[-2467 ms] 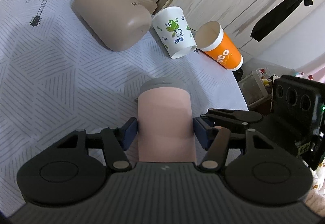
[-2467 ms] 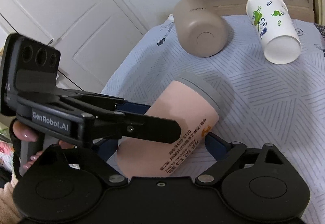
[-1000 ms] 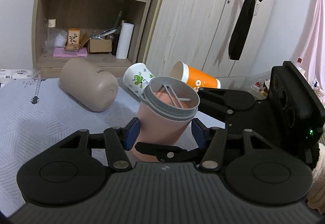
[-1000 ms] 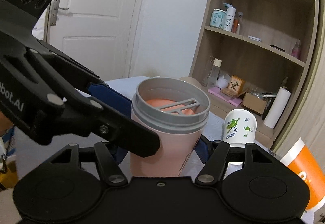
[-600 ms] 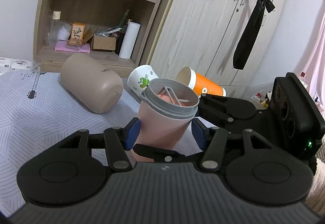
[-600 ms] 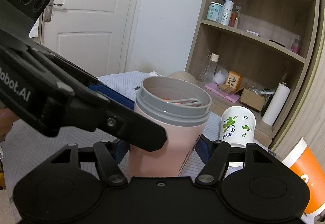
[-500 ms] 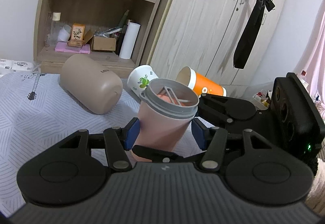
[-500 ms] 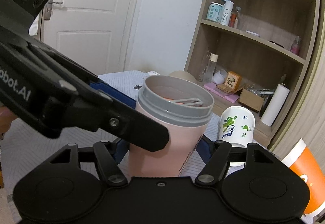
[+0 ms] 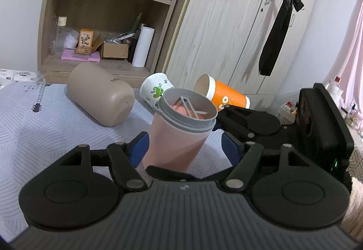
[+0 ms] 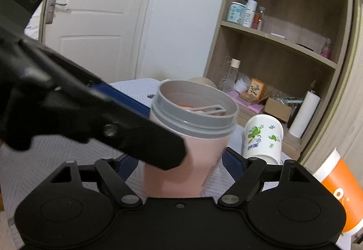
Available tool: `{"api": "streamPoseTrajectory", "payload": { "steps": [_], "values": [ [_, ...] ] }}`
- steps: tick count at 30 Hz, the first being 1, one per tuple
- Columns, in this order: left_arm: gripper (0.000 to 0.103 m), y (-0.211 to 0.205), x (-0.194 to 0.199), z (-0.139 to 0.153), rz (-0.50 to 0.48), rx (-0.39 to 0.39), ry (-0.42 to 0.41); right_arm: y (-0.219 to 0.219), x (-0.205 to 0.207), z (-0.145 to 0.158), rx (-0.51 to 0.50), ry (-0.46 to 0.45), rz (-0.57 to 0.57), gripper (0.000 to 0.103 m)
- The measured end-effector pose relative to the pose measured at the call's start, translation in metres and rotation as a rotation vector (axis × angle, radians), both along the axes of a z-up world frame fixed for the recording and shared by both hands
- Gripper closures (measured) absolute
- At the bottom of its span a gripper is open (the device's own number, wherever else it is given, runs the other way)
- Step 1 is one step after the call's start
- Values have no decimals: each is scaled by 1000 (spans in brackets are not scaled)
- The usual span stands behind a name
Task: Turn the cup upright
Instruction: 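Rotate the pink bottle upright with the left tool, cap end up, then set the pink bottle on the table and open the left tool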
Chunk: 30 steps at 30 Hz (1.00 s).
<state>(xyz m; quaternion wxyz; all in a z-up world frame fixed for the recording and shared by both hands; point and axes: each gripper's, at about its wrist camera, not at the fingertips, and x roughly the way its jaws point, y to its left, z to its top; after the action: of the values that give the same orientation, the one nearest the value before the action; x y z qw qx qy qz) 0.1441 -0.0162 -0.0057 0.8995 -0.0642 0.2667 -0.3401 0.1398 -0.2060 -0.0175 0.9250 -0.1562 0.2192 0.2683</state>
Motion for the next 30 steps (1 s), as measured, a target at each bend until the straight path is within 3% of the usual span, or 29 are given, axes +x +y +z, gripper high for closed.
{"api": "streamPoseTrajectory", "payload": {
  "steps": [4, 8, 12, 15, 20, 23, 30],
  "values": [
    [33, -6, -16, 9, 10, 71, -41, -11, -10, -1, 16, 44, 13, 19],
    [33, -8, -34, 21, 68, 115, -51, -32, -25, 5, 102, 72, -49, 19],
    [28, -8, -57, 28, 158, 168, -105, -51, -50, 13, 183, 47, -106, 19],
    [26, -9, -70, 29, 241, 211, -113, -53, -72, 19, 207, -21, -176, 19],
    [25, -1, -89, 28, 312, 178, -99, -52, -109, 34, 229, -102, -237, 19],
    [18, 5, -105, 30, 369, 188, -120, -52, -127, 43, 240, -137, -257, 19],
    [12, 17, -132, 34, 440, 178, -141, -49, -150, 58, 233, -172, -311, 18]
  ]
}}
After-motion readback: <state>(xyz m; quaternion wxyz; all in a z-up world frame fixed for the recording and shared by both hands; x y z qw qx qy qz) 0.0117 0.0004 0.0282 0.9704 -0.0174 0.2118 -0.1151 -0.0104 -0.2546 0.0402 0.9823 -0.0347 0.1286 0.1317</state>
